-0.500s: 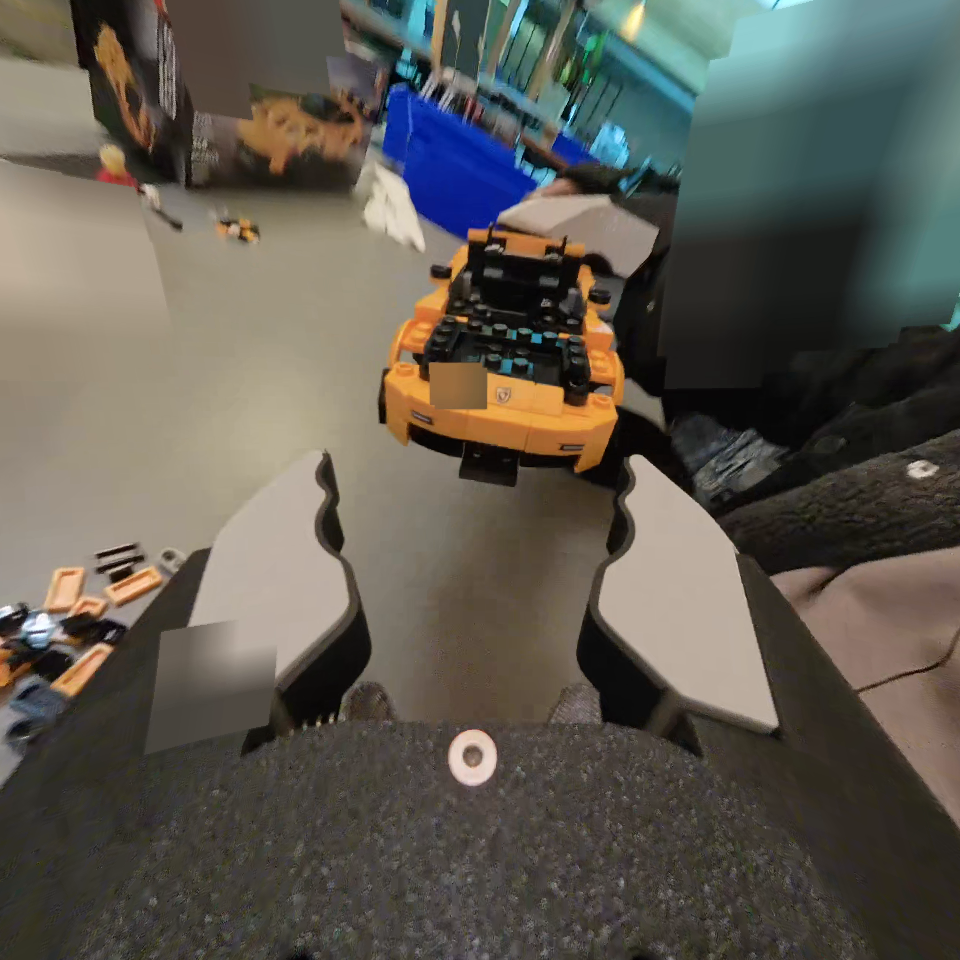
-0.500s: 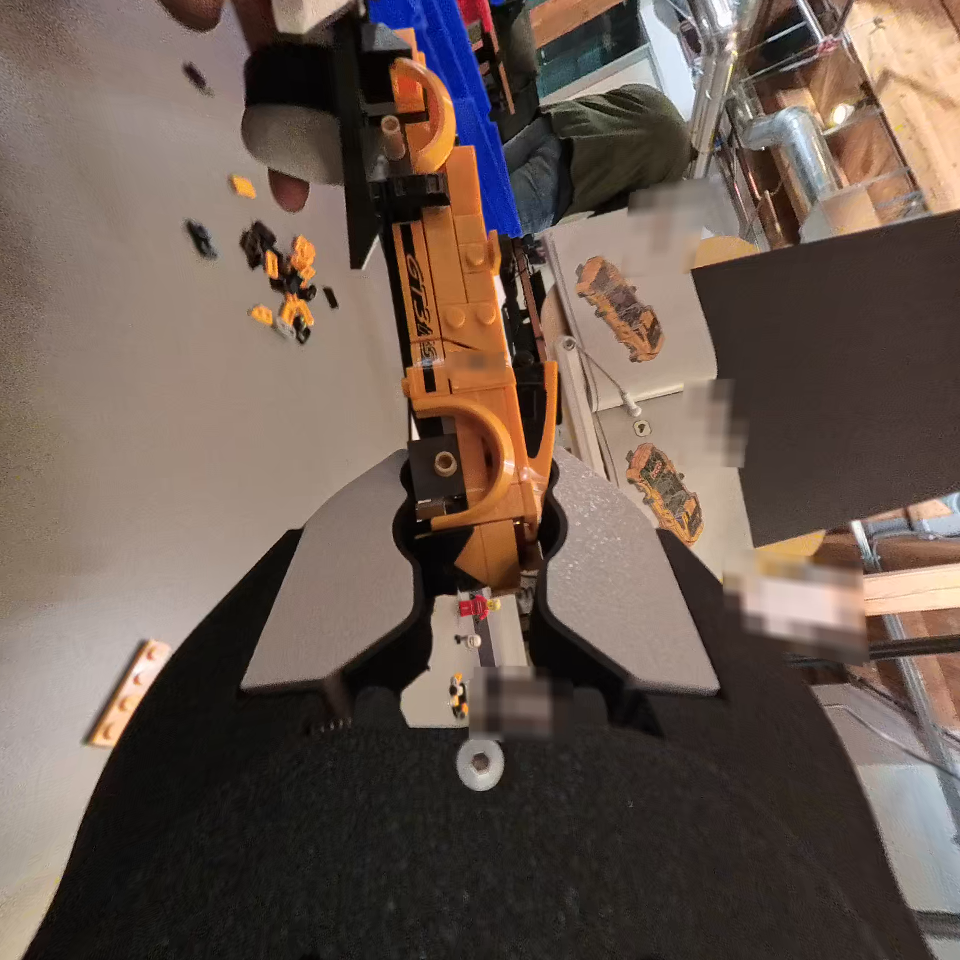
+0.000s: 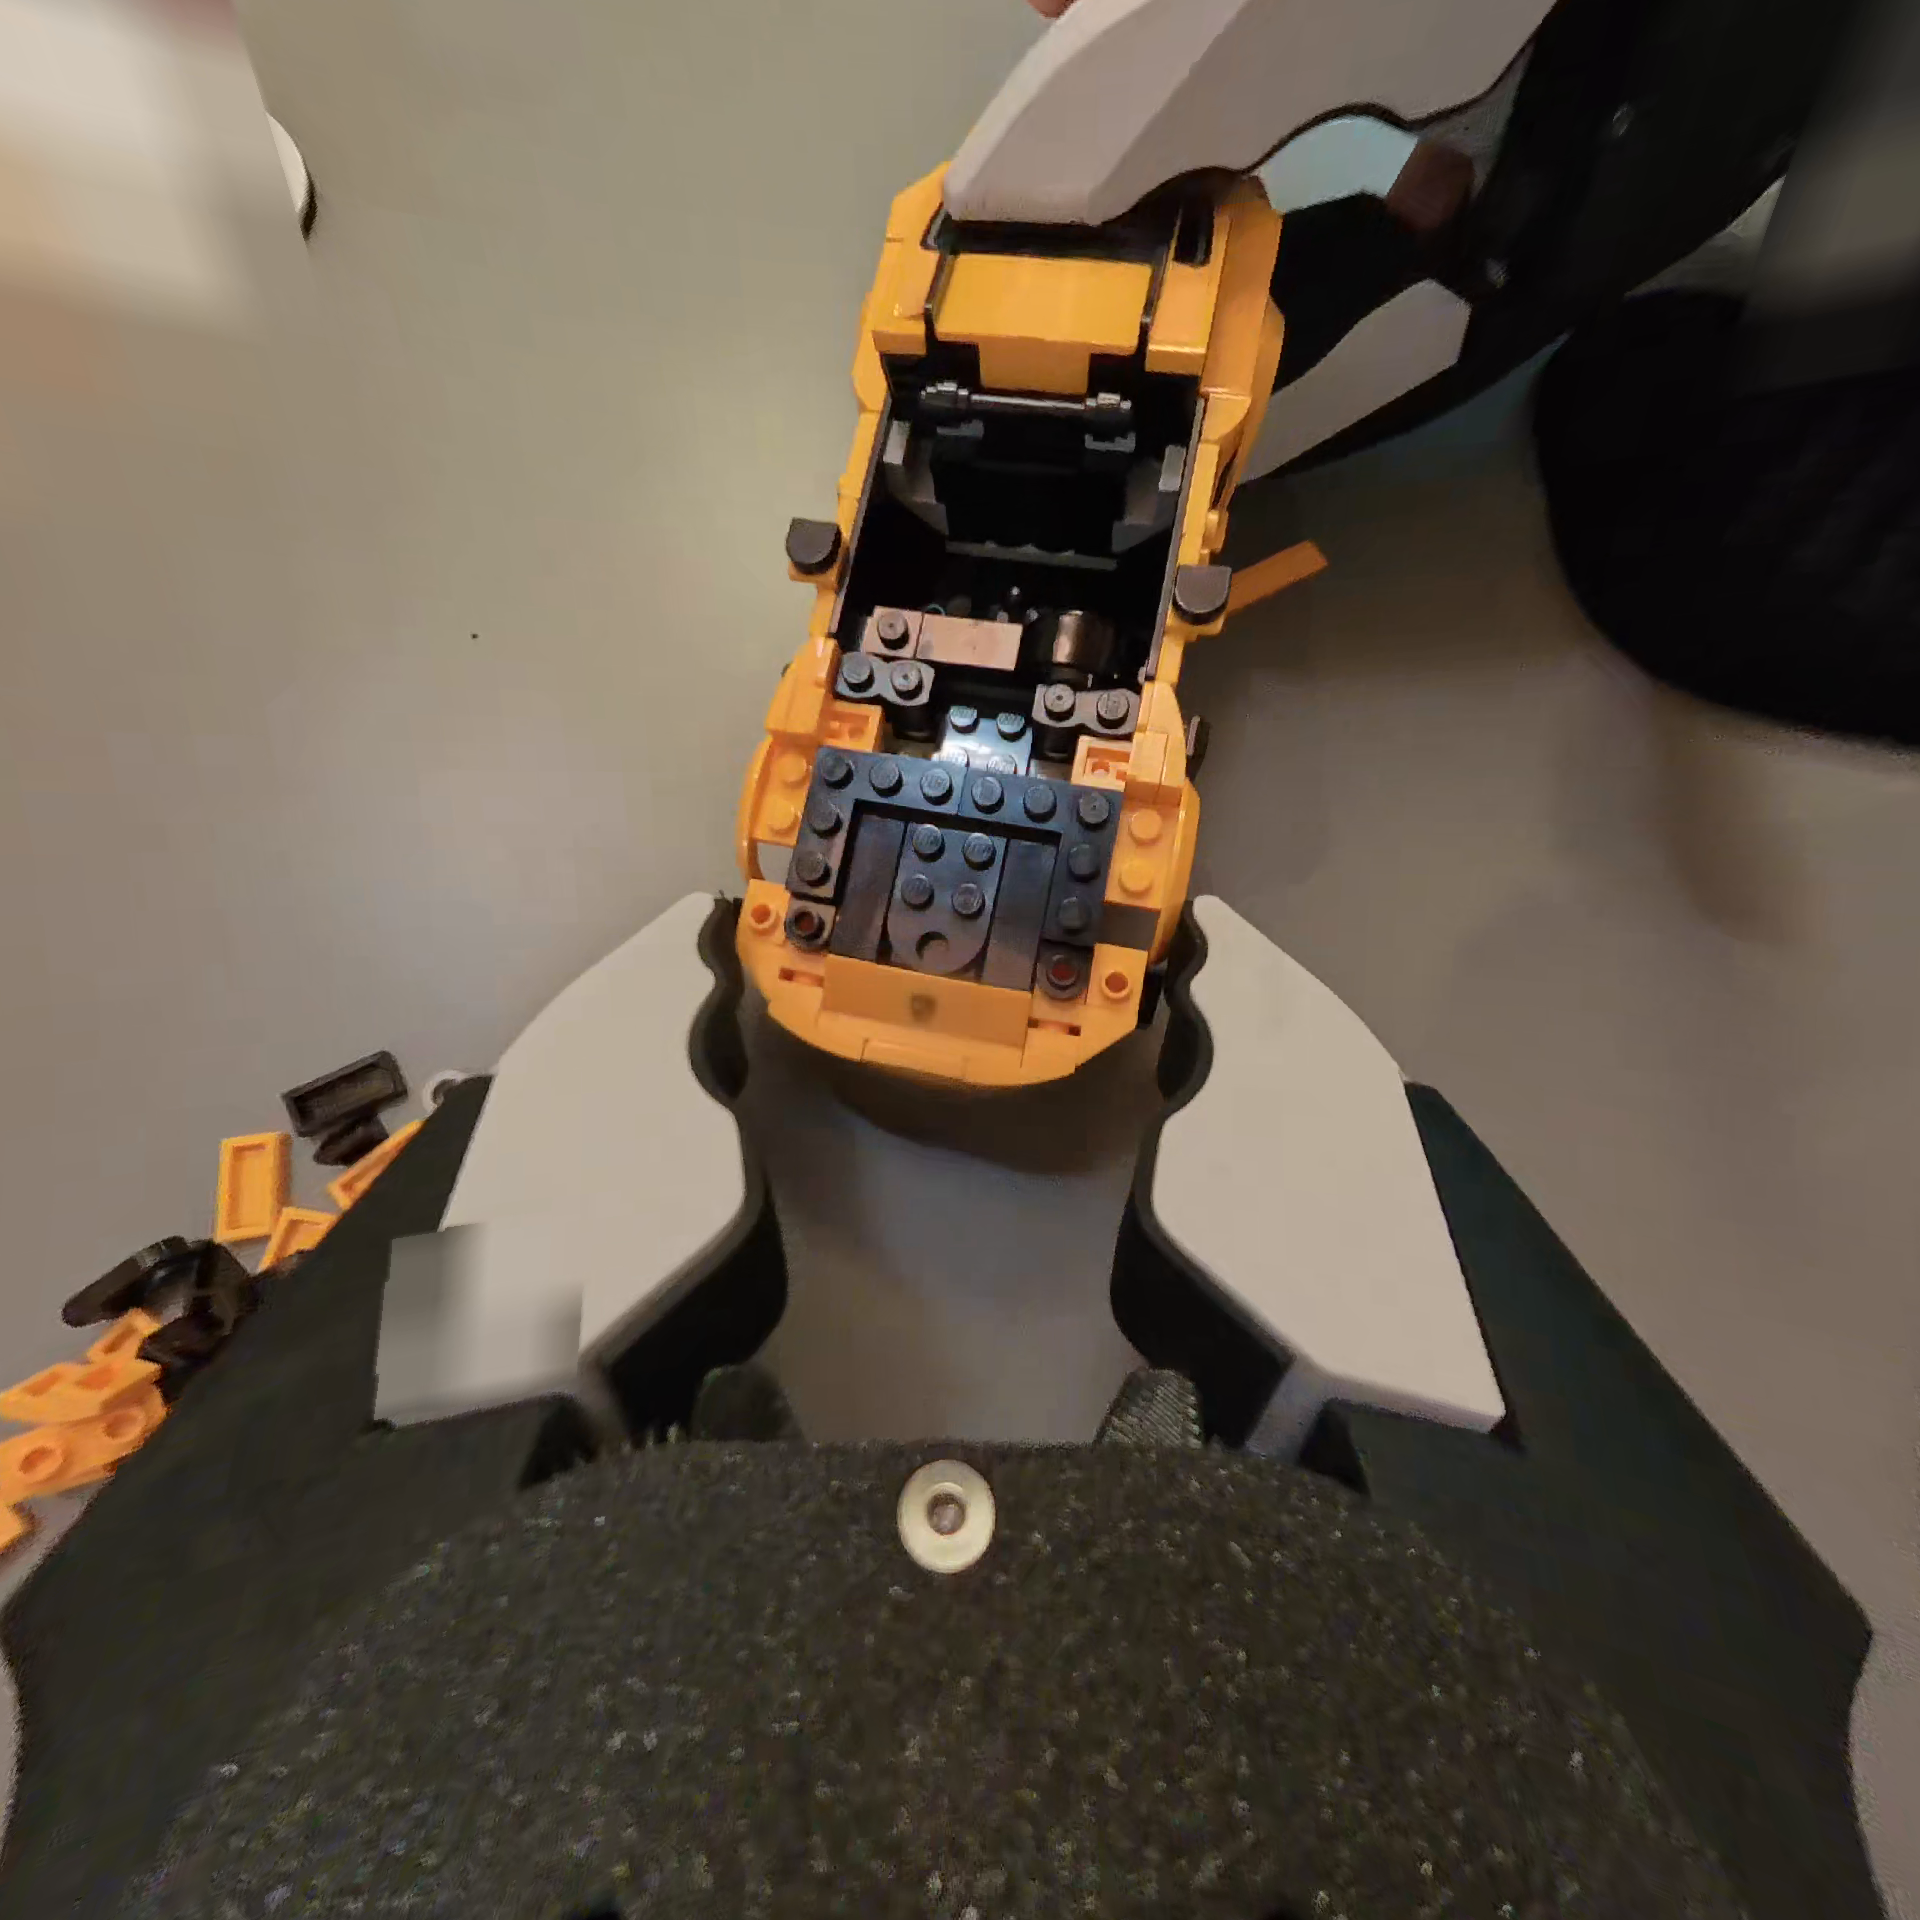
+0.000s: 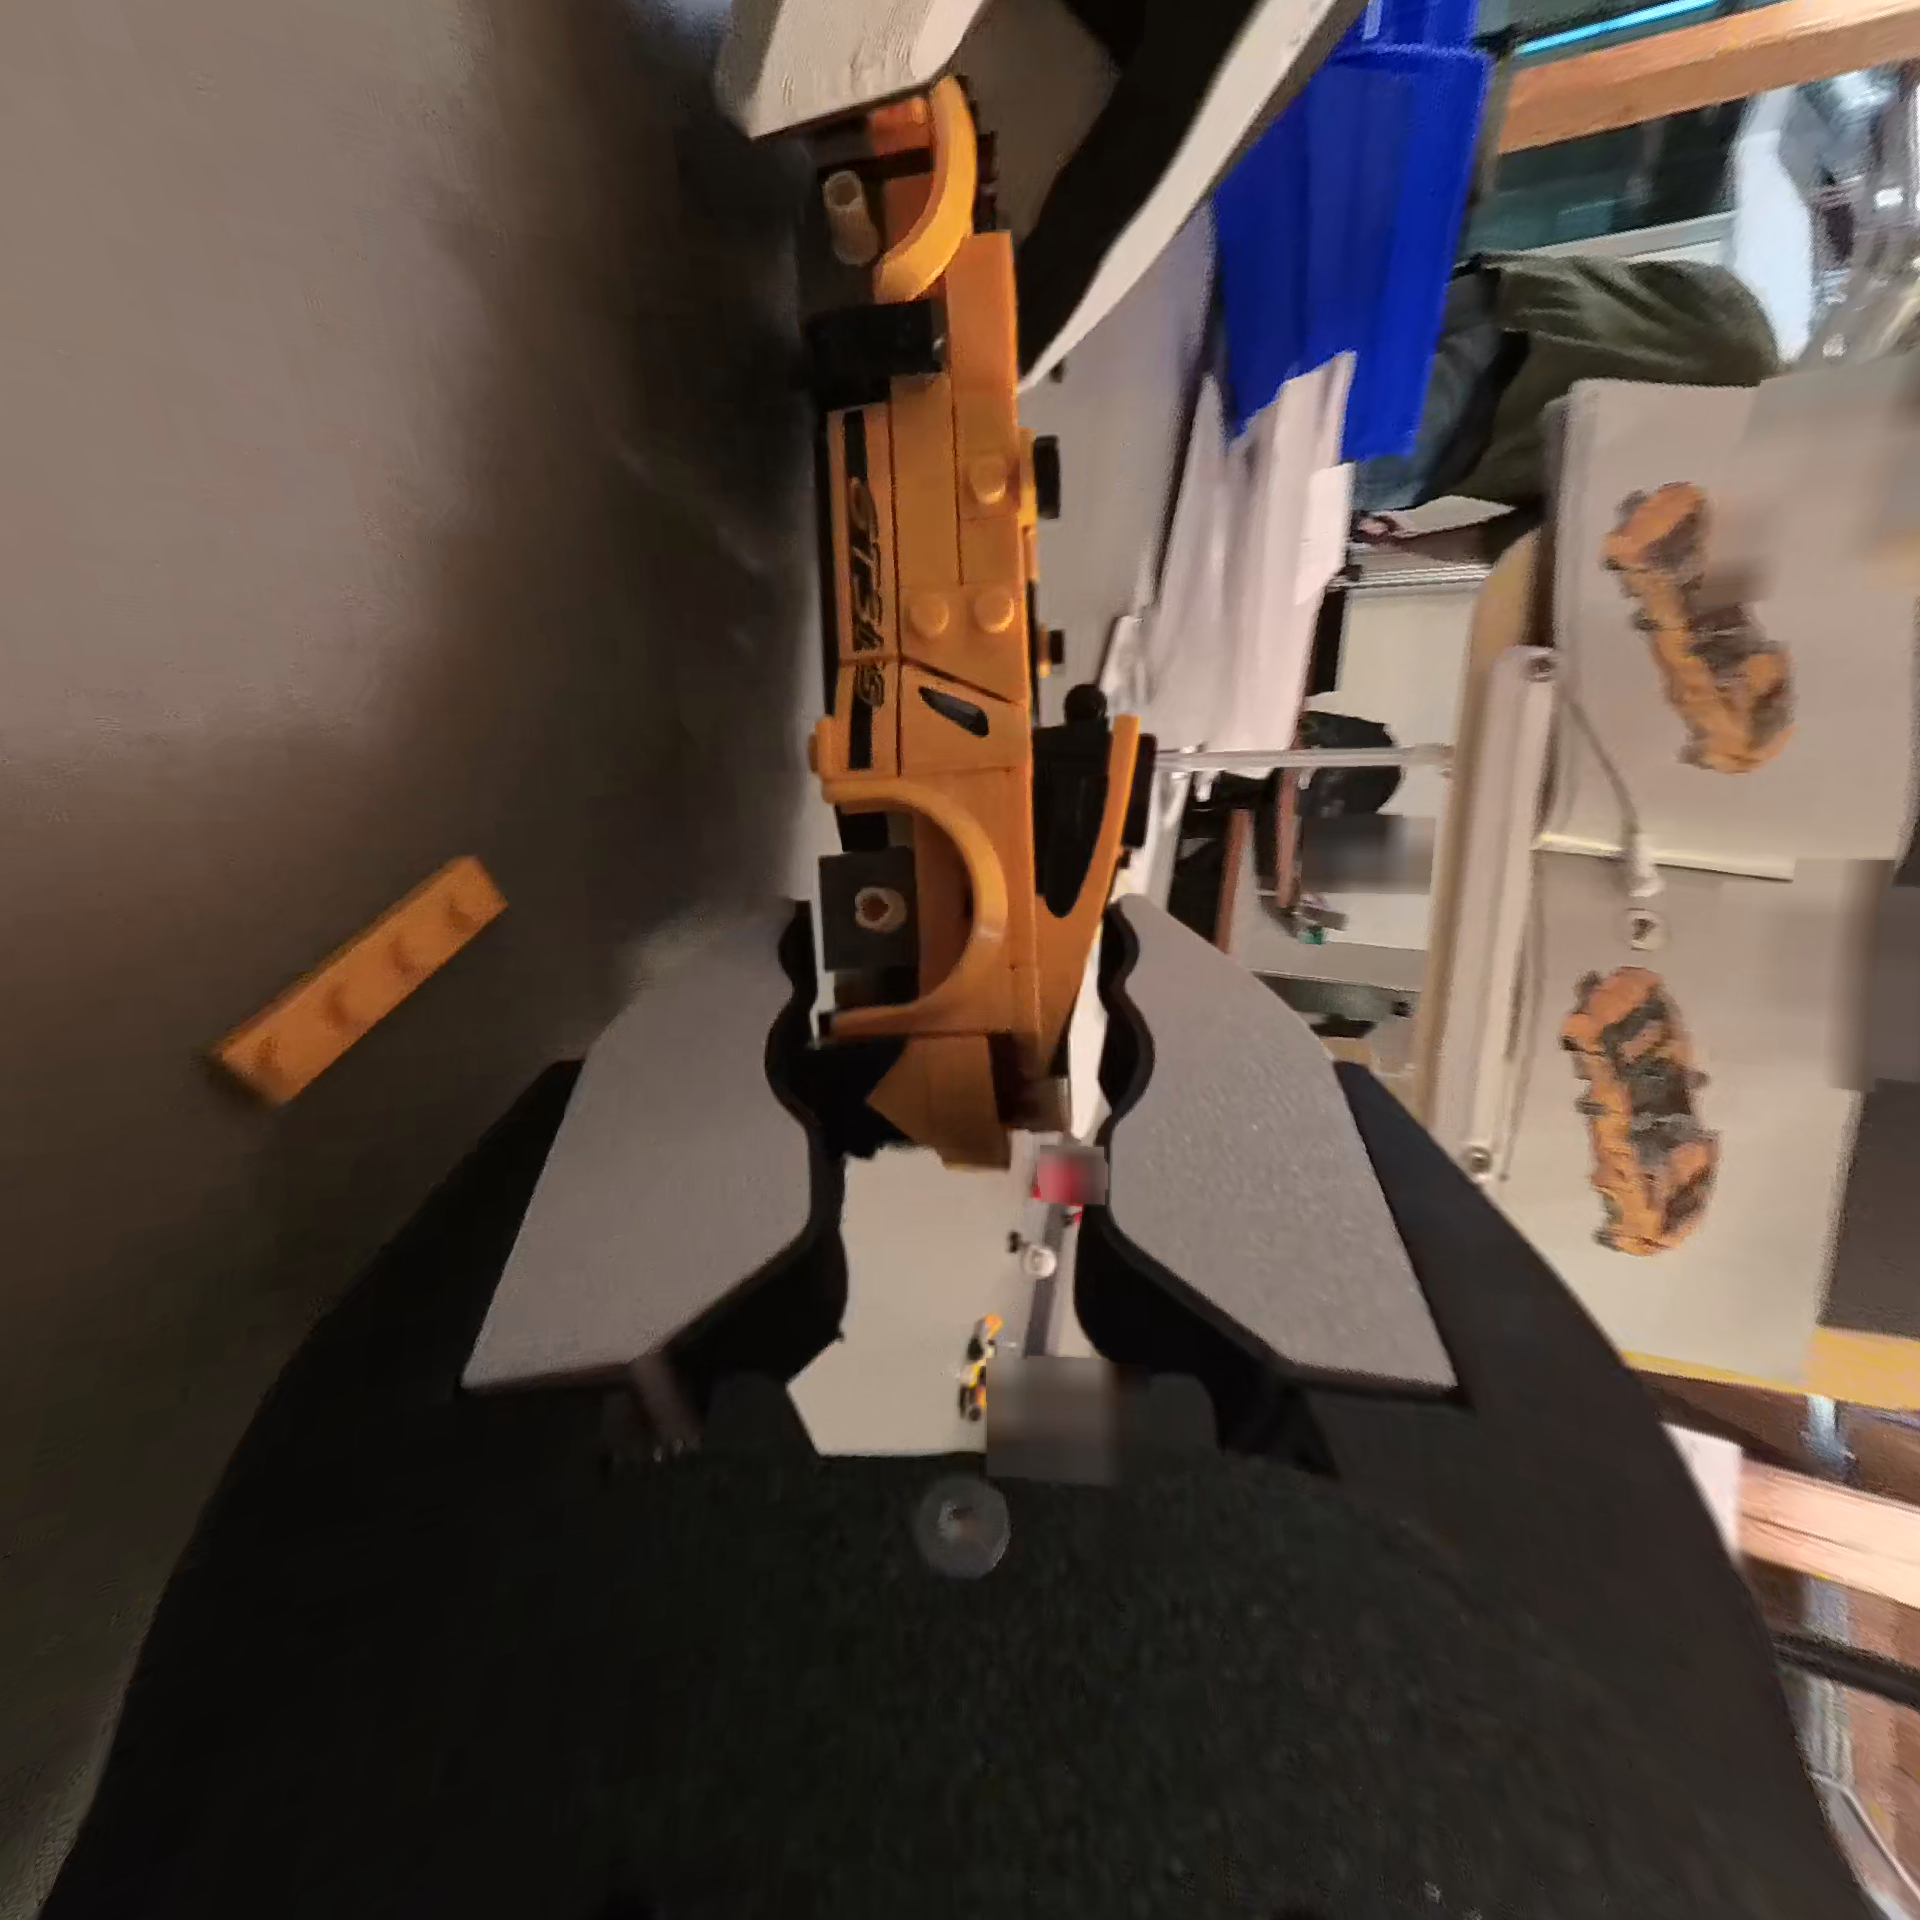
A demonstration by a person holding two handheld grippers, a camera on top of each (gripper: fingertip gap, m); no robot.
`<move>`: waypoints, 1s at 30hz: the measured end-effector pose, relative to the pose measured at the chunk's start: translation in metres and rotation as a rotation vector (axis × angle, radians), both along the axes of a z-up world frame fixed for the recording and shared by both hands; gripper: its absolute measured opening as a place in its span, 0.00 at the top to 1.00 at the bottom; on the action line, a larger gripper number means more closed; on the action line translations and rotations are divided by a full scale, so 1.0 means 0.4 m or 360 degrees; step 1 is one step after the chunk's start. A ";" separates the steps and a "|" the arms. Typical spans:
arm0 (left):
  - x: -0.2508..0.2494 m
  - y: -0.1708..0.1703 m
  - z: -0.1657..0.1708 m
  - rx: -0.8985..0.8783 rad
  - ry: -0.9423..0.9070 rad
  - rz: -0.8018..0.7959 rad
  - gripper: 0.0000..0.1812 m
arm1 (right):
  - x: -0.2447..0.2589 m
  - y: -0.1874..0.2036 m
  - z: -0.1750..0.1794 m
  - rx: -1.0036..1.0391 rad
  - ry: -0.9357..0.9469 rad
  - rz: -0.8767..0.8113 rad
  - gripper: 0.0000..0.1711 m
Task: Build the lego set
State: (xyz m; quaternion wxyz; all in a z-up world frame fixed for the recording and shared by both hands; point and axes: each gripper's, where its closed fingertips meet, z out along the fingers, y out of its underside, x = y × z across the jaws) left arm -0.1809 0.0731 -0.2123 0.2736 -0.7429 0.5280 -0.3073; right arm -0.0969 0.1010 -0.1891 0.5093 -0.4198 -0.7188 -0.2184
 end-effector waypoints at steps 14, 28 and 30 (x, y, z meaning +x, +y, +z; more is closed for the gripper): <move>-0.043 0.005 -0.036 0.0277 0.0266 0.0114 0.57 | 0.130 -0.103 0.061 -0.1117 0.0717 -0.0655 0.74; -0.071 -0.030 -0.012 0.0320 0.0124 0.0067 0.60 | 0.057 -0.211 -0.078 -0.1757 0.0601 -0.1163 0.84; -0.072 -0.034 -0.012 0.0331 0.0125 0.0064 0.62 | 0.056 -0.212 -0.096 -0.1837 0.0555 -0.1209 0.84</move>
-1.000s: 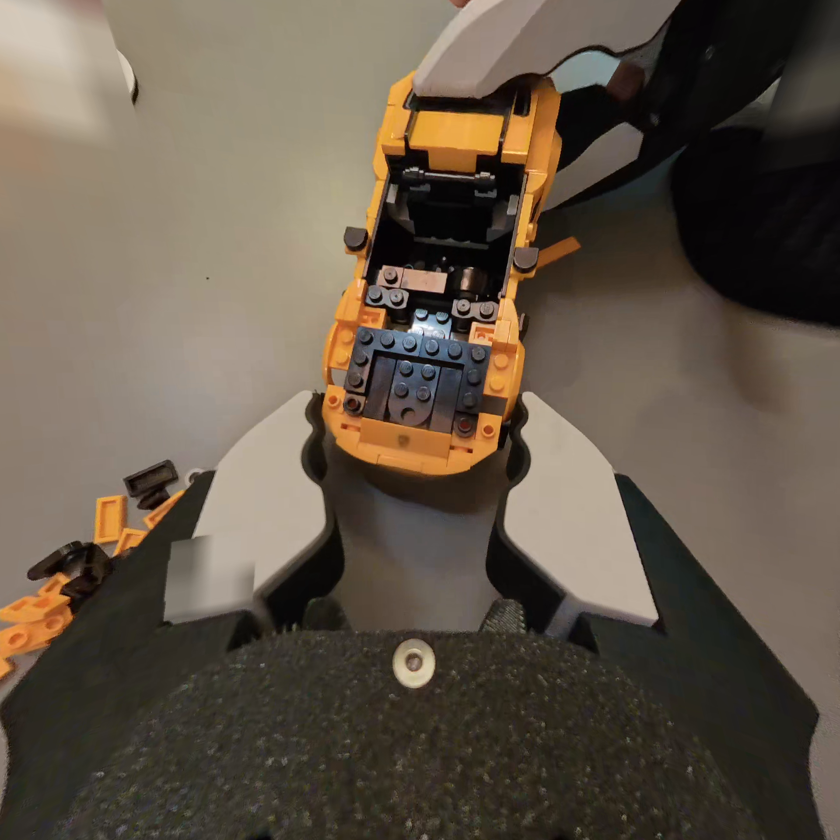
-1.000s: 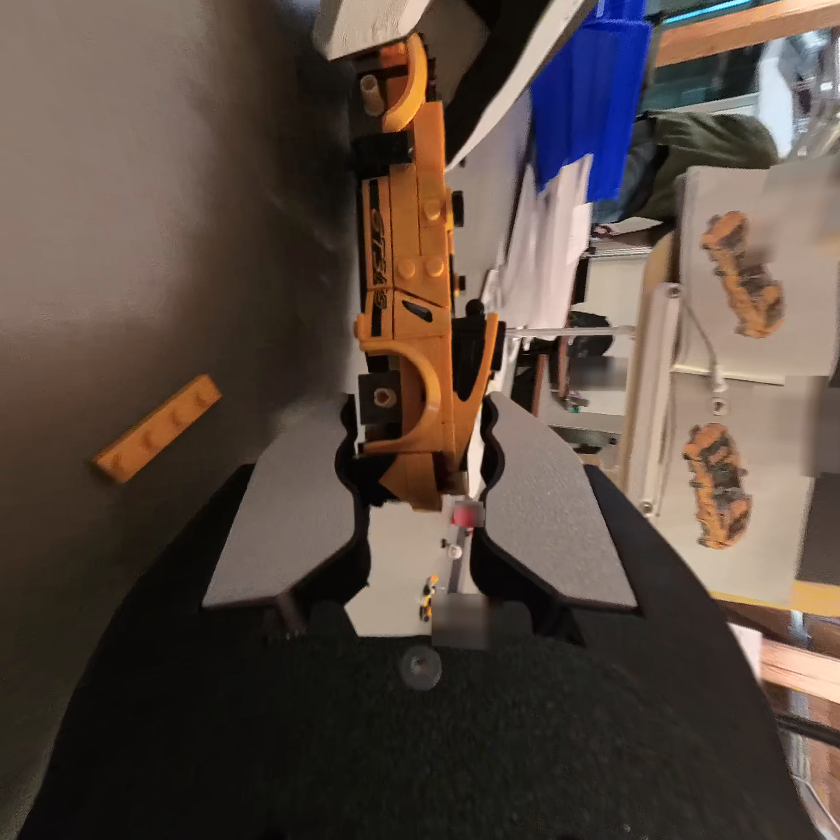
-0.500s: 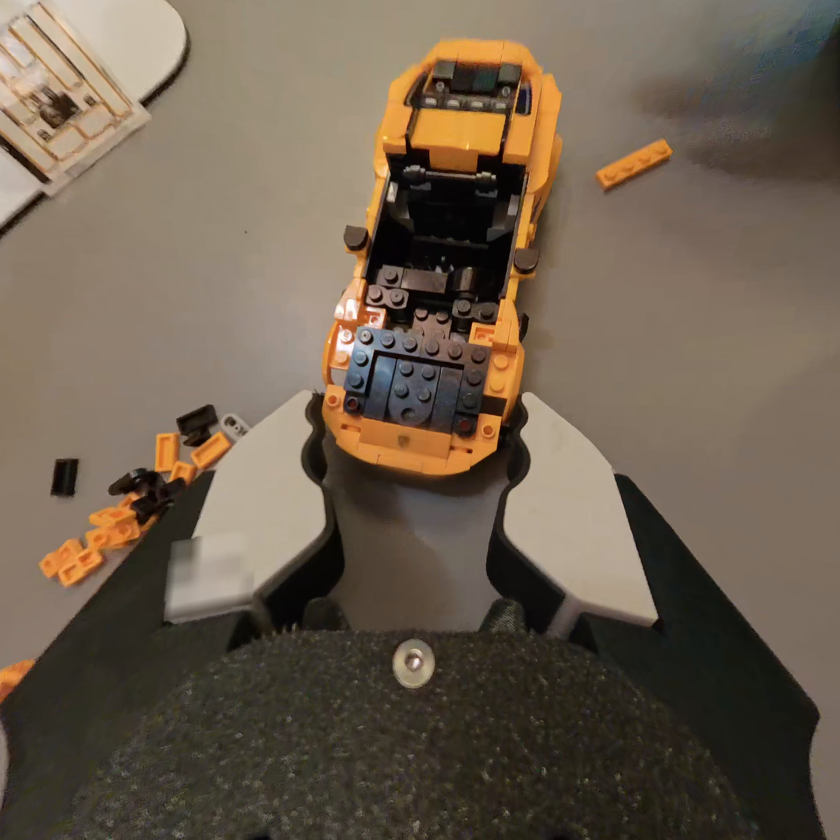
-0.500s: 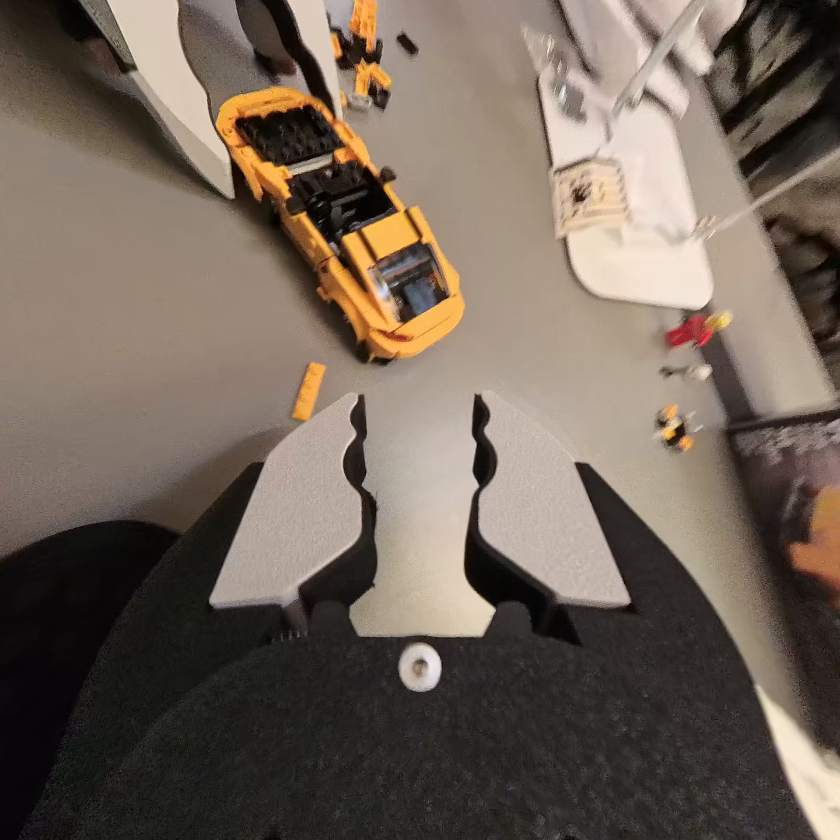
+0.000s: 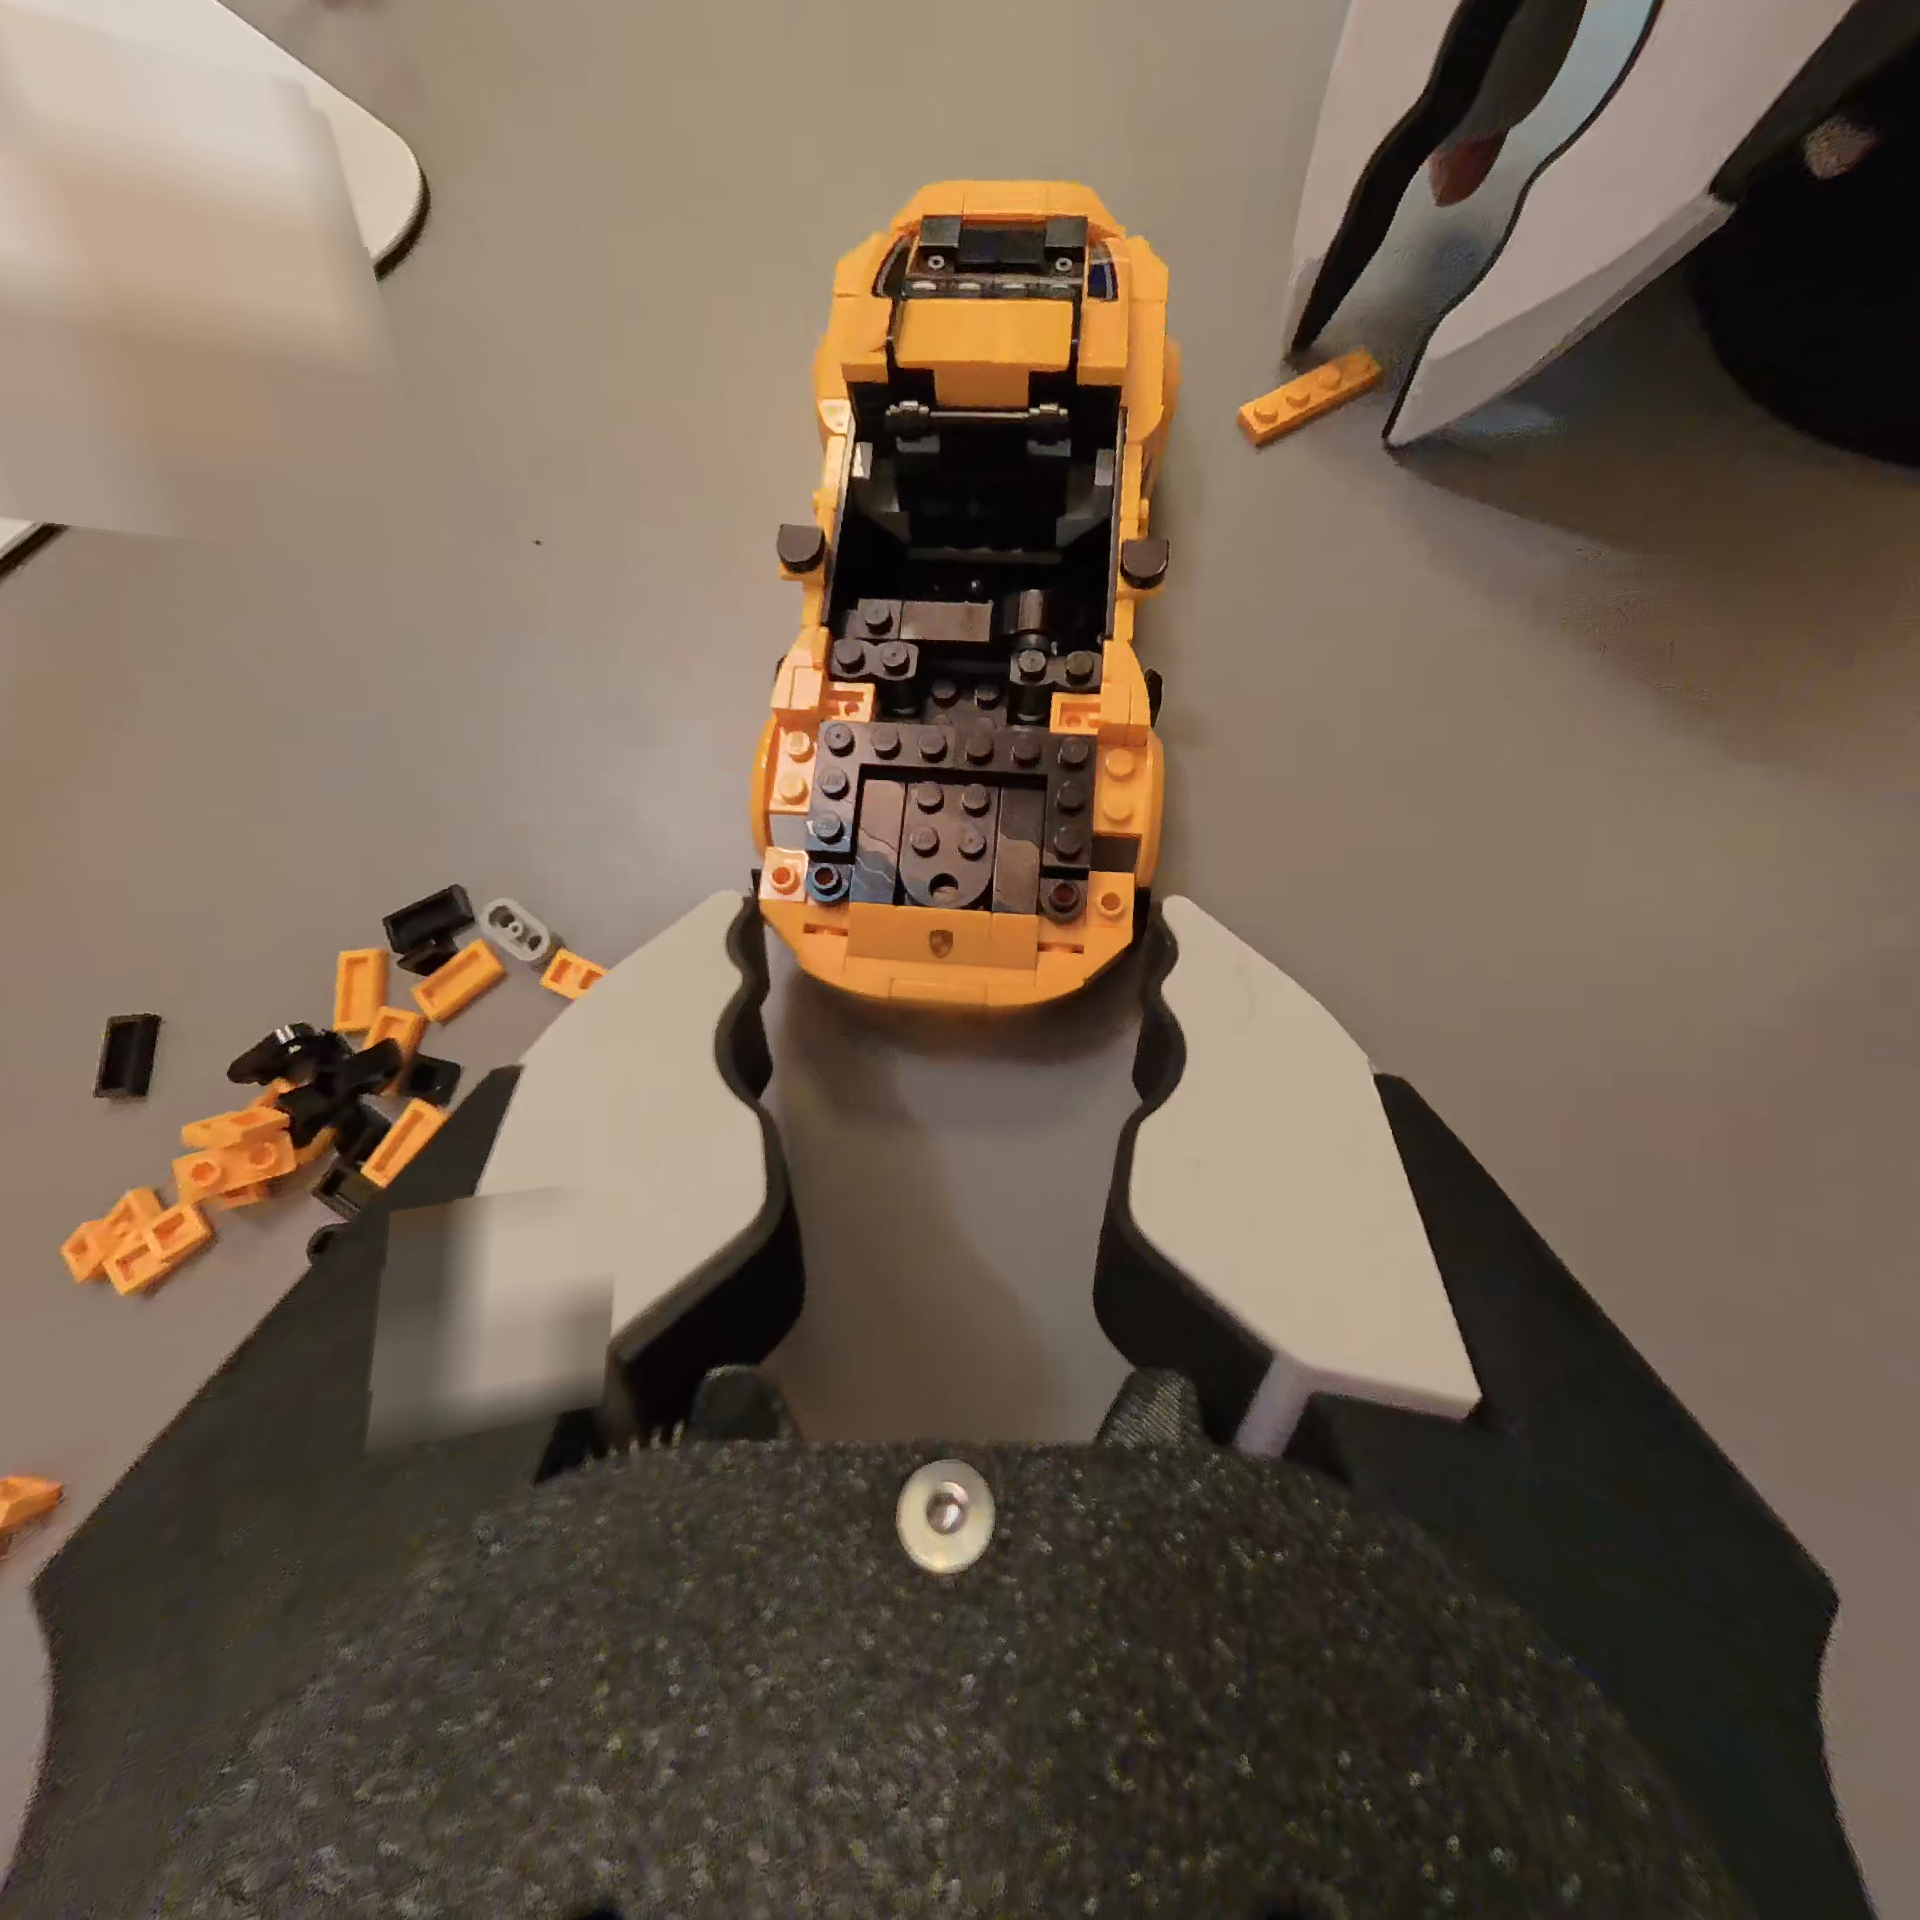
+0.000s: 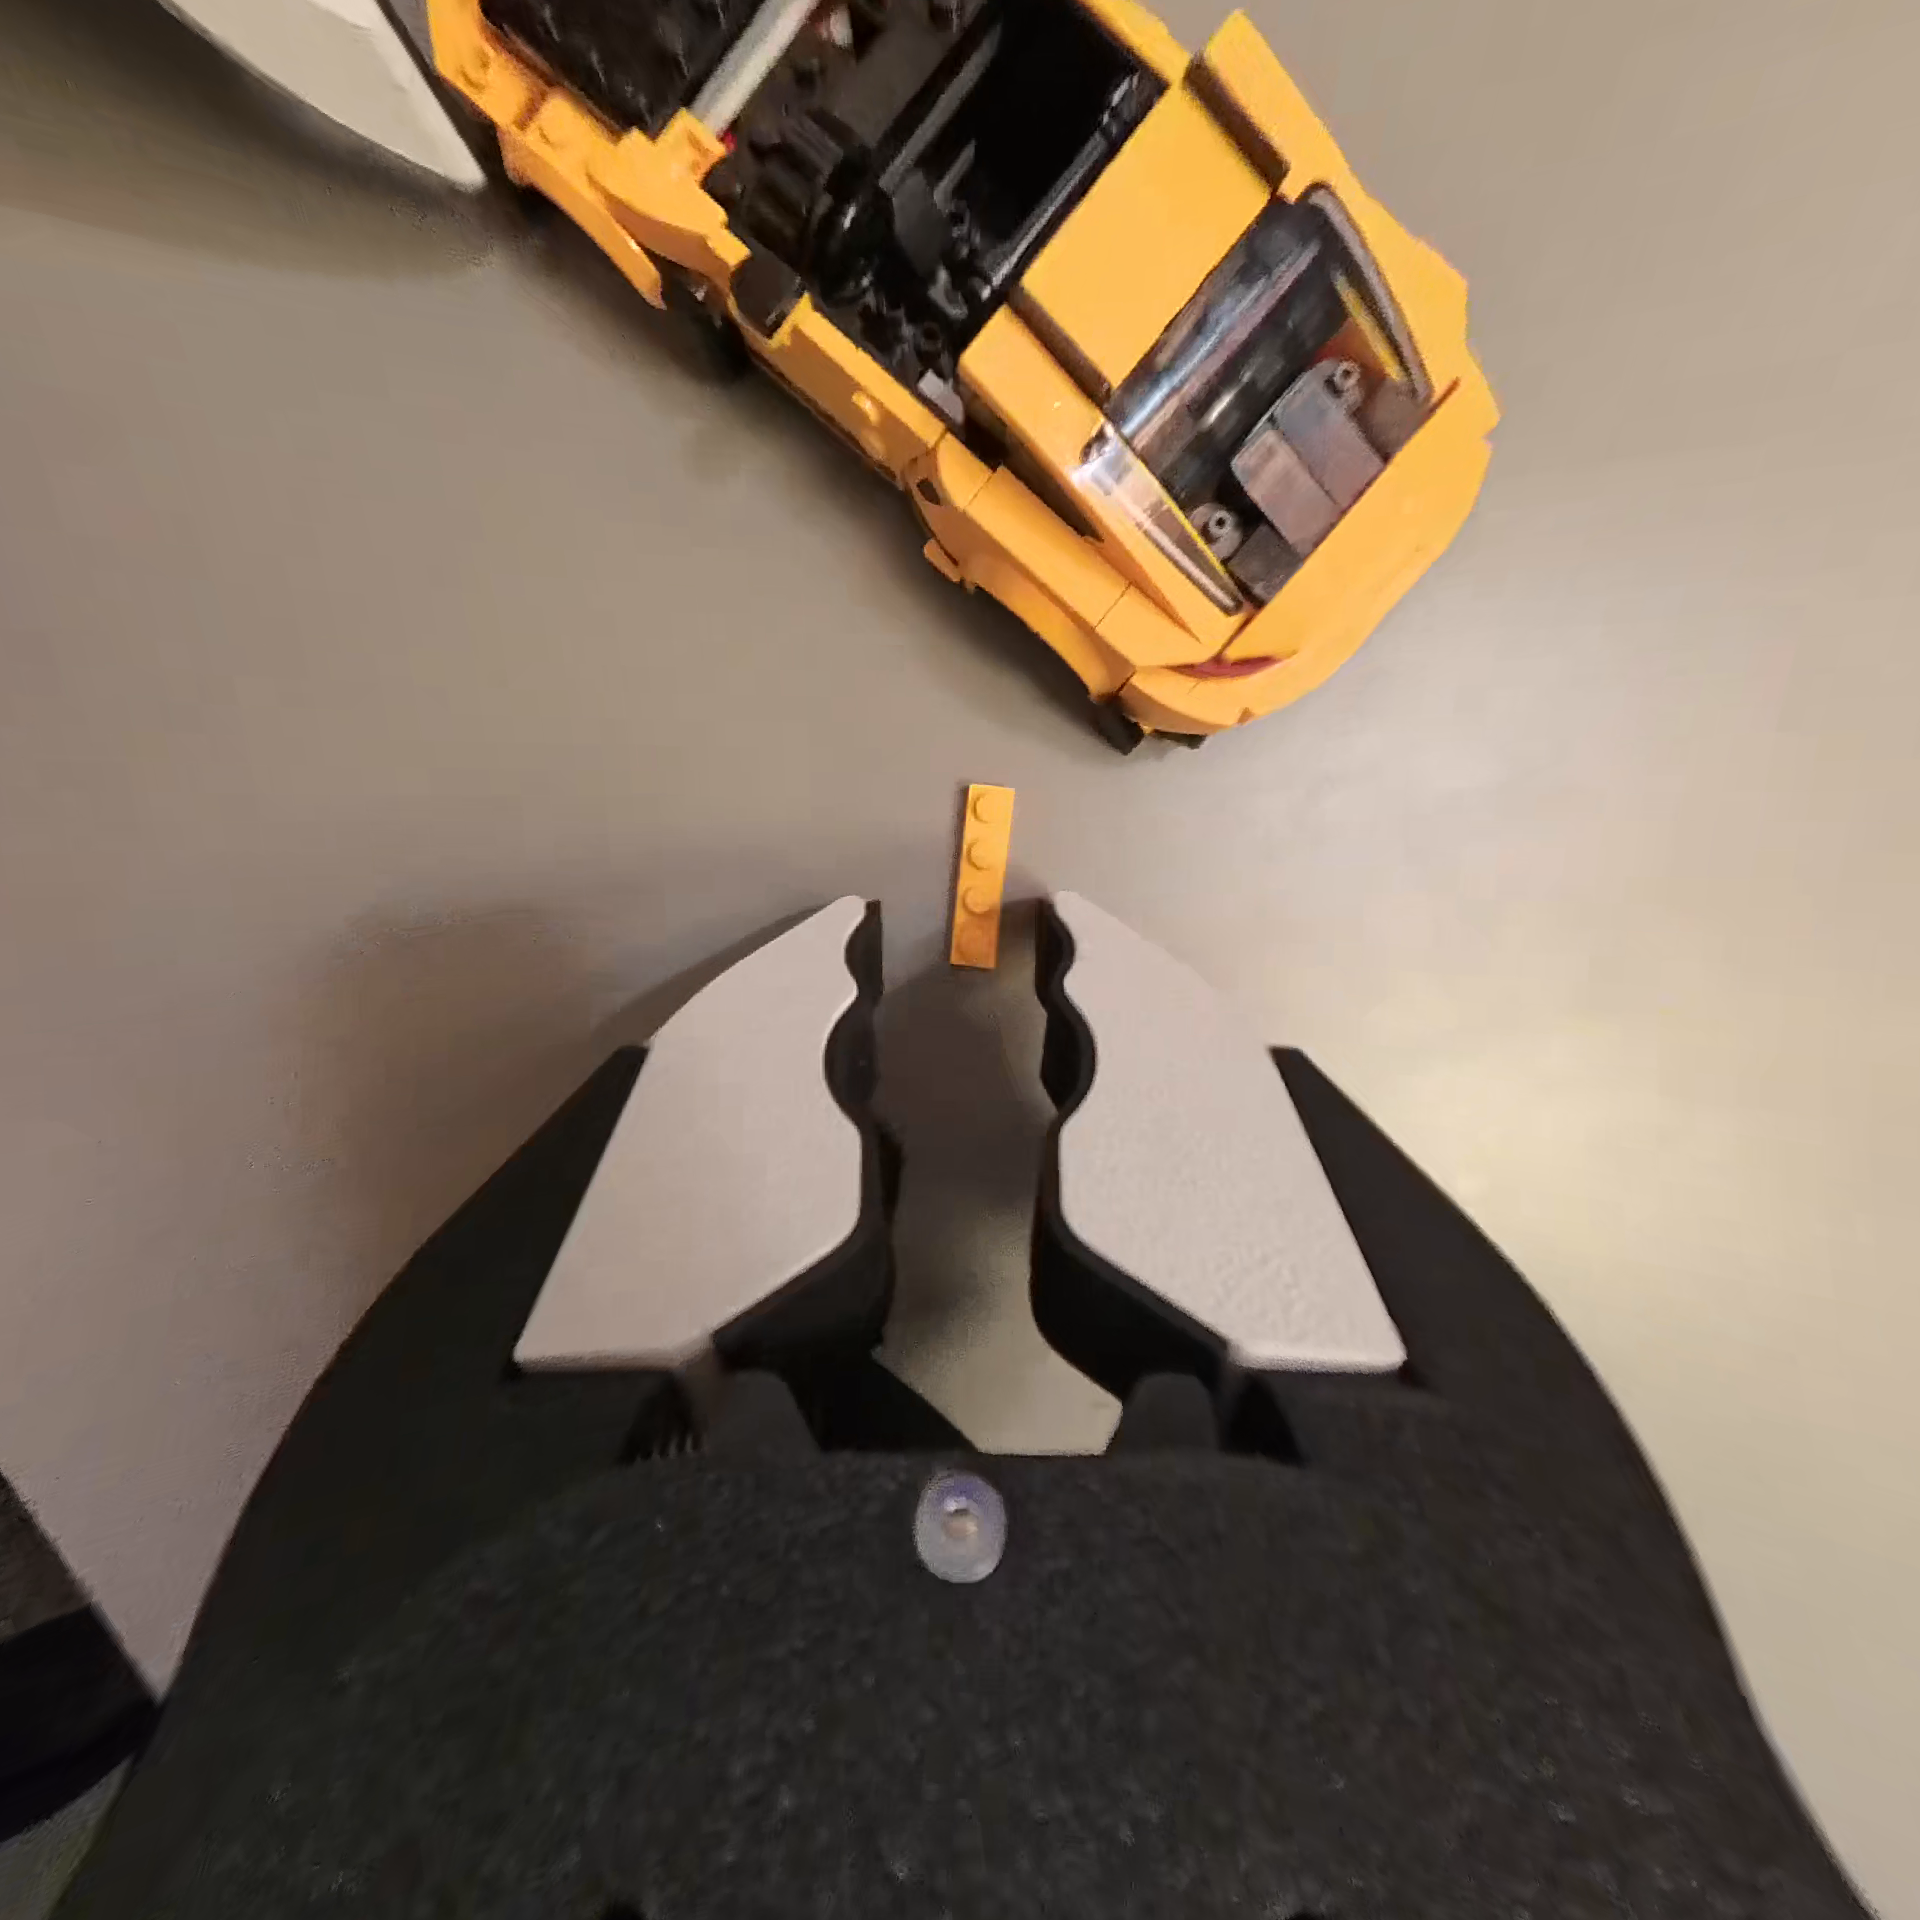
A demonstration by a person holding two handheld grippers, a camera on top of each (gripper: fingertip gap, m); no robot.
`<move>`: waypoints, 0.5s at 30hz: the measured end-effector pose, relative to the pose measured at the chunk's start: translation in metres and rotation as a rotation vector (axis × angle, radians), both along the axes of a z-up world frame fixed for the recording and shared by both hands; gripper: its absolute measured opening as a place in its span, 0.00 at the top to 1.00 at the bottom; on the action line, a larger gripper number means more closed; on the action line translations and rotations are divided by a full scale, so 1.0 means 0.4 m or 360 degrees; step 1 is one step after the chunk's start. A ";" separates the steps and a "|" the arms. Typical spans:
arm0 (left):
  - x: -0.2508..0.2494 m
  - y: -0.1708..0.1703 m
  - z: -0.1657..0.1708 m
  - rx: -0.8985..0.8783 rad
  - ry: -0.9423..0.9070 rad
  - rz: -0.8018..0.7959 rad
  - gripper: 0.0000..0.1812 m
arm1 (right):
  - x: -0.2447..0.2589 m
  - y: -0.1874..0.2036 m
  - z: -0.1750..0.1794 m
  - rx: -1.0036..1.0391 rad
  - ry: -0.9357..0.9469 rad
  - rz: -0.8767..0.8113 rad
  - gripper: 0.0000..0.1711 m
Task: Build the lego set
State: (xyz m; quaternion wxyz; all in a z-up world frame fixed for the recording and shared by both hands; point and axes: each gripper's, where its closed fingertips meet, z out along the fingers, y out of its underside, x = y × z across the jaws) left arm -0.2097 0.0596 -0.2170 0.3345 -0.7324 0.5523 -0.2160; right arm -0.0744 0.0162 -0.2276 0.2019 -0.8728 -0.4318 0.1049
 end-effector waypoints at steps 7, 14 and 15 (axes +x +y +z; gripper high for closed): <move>-0.001 -0.021 -0.004 0.0065 0.0059 -0.0016 0.63 | -0.012 -0.002 -0.002 -0.0041 -0.0024 -0.0036 0.96; 0.005 -0.062 0.000 0.0056 0.0040 -0.0106 0.68 | -0.015 -0.005 -0.002 0.0014 -0.0036 -0.0097 0.96; 0.008 -0.072 0.001 0.0058 0.0036 -0.0140 0.69 | -0.015 -0.005 -0.002 0.0019 -0.0032 -0.0106 0.96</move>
